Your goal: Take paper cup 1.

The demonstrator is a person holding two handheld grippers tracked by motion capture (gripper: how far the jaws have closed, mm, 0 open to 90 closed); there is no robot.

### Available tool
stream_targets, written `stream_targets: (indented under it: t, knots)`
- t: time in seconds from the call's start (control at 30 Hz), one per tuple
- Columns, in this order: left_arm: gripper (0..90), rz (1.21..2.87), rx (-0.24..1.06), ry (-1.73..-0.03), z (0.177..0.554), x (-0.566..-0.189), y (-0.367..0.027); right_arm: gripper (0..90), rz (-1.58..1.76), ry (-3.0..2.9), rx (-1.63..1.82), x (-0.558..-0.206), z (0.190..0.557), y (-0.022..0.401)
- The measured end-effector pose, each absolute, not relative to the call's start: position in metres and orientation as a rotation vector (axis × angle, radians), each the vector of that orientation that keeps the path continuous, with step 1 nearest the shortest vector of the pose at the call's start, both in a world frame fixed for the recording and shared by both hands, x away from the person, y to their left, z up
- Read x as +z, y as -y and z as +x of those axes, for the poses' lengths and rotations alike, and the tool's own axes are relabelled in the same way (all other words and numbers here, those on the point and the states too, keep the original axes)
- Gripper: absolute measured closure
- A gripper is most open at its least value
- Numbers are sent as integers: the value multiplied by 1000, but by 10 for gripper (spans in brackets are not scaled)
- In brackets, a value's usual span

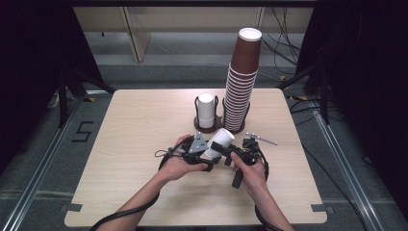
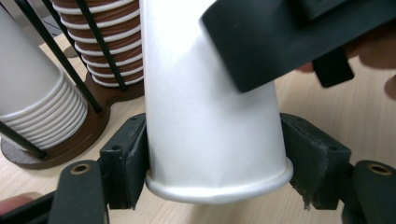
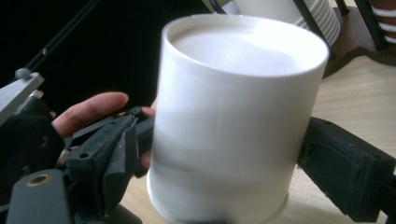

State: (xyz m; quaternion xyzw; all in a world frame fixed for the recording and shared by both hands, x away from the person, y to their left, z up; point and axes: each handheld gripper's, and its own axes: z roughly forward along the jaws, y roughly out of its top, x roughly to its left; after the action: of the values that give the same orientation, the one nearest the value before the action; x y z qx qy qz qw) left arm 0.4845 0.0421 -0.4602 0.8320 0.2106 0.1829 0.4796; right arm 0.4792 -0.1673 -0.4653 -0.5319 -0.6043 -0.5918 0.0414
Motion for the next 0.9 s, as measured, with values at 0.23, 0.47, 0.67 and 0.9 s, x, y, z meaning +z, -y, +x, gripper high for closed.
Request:
stream_targets:
  t: [0.23,0.47,0.67,0.9]
  knots:
    - [287,2053,450,-515,485,-459,-51,151,-1519,1990,-1783,-459,475,175]
    - [287,2075,413,-555,480,-457,-60,153,-1407,2120,-1774,-458,472,184]
    - [287,2094,392,-529,478,-455,-67,160,-1331,2246,-1708,-458,470,191]
    - [287,2119,383,-491,474,-451,-72,176,-1206,2466,-1590,-462,471,200]
